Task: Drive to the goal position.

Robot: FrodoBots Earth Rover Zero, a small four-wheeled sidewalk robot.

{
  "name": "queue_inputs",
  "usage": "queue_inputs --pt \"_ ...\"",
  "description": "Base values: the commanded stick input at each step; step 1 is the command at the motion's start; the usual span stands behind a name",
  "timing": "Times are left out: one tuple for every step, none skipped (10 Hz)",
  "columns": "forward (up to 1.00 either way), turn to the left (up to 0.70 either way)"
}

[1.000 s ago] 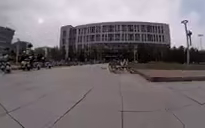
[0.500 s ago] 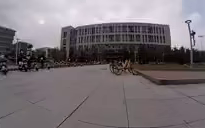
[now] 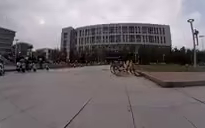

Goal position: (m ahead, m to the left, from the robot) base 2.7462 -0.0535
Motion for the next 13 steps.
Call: queue_inputs --pt "0.7 0.0" --pt "0.7 0.0" --pt "0.7 0.0" --pt "0.7 0.0" --pt "0.7 0.0" --pt "0.7 0.0" --pt "0.7 0.0" --pt "0.7 0.0" --pt "0.7 0.0" --pt "0.7 0.0" --pt "0.7 0.0" --pt "0.7 0.01" --pt "0.7 0.08"
